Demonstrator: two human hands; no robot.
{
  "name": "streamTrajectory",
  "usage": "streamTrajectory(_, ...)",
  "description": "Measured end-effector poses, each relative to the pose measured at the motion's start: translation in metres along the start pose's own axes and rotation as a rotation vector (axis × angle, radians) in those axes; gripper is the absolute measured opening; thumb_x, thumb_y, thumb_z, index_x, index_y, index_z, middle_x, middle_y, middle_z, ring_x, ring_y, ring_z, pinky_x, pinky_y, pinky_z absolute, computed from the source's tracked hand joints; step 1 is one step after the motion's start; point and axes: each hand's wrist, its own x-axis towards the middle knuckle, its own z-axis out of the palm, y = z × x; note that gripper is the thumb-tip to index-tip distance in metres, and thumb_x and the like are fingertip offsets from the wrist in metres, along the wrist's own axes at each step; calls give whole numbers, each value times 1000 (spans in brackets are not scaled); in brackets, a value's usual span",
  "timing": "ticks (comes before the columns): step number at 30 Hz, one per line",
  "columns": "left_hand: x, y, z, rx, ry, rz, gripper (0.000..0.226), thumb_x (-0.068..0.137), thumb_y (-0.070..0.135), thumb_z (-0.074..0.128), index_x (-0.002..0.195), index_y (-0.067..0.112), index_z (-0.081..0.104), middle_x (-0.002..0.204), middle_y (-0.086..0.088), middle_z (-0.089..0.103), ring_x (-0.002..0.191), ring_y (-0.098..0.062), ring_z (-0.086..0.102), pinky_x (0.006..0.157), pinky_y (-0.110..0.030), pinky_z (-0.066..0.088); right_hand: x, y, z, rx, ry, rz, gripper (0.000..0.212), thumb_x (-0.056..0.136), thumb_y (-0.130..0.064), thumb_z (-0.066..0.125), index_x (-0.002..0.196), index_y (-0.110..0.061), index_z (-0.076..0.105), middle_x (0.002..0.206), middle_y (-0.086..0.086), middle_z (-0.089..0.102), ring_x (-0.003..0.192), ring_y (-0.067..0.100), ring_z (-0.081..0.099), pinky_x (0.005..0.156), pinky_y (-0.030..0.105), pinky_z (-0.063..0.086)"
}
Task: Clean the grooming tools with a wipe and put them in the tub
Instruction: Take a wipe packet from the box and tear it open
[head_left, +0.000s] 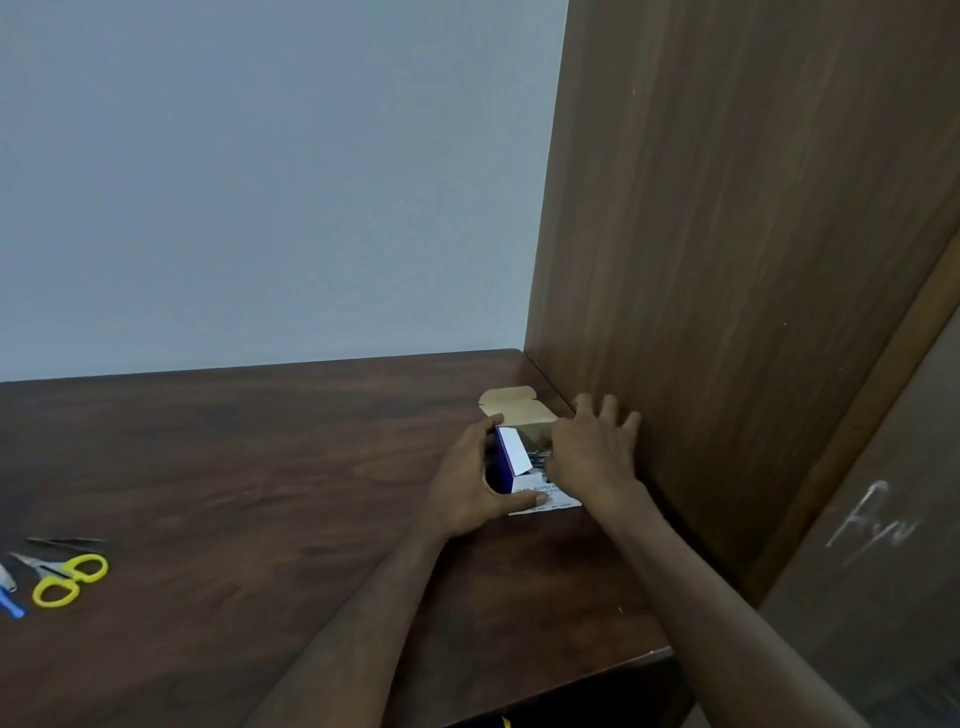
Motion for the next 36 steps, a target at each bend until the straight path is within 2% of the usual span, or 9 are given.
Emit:
streamTrajectory(5,-2,1,-1,-1,0,-3,123,63,52,101,161,23,34,158,9,49,140,-5,51,114,-26,48,3,-6,1,2,37,9,33,99,-37,71,131,-30,72,160,7,43,146,37,36,114,58,33)
streamTrajectory(10,-4,2,-2,1,-9,-15,125,61,56,100,162,26,33,160,9,47,142,-7,50,116,-34,49,1,-5,6,89,120,-1,21,102,-34,67,121,-32,76,158,2,45,142,32,38,111,53,35)
streamTrajectory(16,-3,1,-1,9,-30,-17,127,61,58,100,163,27,31,161,7,48,141,-9,52,116,-35,50,4,8,18,197,233,-103,27,98,-43,62,119,-29,74,136,-3,57,127,22,48,102,45,39)
streamTrajectory(18,-3,1,-2,5,-30,-20,127,60,58,100,162,28,32,160,7,49,140,-9,53,115,-36,51,5,12,30,336,308,-101,20,98,-40,66,110,-27,75,126,-4,64,119,22,55,97,44,44)
streamTrajectory(21,-2,2,-3,-4,-23,-9,127,59,55,102,162,28,33,158,8,50,137,-8,56,113,-35,52,1,12,44,806,425,-19,6,97,-24,69,95,-19,73,101,-2,73,96,24,67,83,40,52)
streamTrajectory(24,-2,2,-4,-13,-12,10,125,58,56,102,161,31,35,156,11,50,135,-8,57,112,-37,53,-9,9,46,1246,506,259,7,99,-15,66,96,-18,71,89,-1,77,84,20,71,68,26,48)
streamTrajectory(27,-5,3,-5,-11,-7,42,122,59,56,101,159,32,35,156,12,50,139,-7,54,115,-38,51,-21,5,62,1572,628,556,8,102,-13,63,102,-18,69,99,6,80,93,20,76,77,25,58)
streamTrajectory(30,-6,3,-5,-61,19,52,132,59,48,104,164,32,26,157,13,50,142,-1,50,119,-31,46,-27,6,78,1732,637,669,10,104,-11,59,110,-13,67,106,12,79,96,24,77,83,38,61)
streamTrajectory(36,-8,10,-6,-99,43,78,144,62,42,104,169,31,8,157,15,49,140,4,50,109,-7,40,-31,9,76,1778,622,646,10,106,-11,56,111,-13,64,103,10,79,82,13,75,62,15,57)
